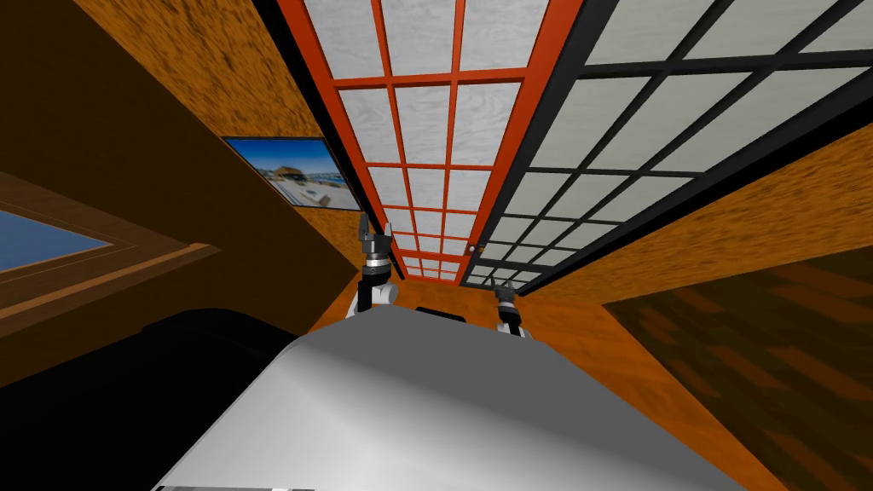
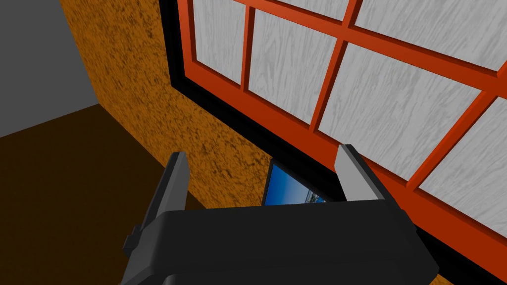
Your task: Pull the door open
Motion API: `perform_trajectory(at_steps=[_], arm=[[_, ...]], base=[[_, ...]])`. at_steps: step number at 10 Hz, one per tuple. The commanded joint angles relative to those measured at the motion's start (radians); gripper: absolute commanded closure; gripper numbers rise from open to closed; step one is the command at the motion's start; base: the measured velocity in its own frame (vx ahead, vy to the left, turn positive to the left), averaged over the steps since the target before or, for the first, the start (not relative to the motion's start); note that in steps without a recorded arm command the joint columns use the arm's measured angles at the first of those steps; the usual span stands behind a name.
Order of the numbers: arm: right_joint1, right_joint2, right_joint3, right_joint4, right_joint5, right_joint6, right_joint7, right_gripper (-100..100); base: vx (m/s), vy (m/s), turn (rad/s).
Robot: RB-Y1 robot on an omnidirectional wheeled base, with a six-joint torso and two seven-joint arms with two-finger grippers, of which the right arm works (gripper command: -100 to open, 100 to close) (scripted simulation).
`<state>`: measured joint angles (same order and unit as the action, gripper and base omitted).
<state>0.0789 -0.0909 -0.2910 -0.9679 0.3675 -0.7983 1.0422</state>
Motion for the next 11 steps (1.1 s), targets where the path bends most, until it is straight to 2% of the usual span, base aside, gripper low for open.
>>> perform_trajectory(at_steps=[1,7,9,10,11], arm=[[-0.007,0.003,-0.006,0.029,0.012,-0.01,0.027,-100],[-0.052,0.009,-0.032,0.169,0.054,-0.056,0.13,-100],[-0.061,0.011,-0.036,0.191,0.06,-0.064,0.146,-100],[-0.057,0.011,-0.034,0.181,0.058,-0.059,0.139,-100],[-0.041,0.002,-0.044,0.192,0.054,-0.058,0.144,-100]], base=[[0.09,0.003,0.062],[0.139,-0.006,0.078],[0.121,-0.012,0.046],[0.045,-0.007,0.009],[-0.077,-0.012,-0.065]])
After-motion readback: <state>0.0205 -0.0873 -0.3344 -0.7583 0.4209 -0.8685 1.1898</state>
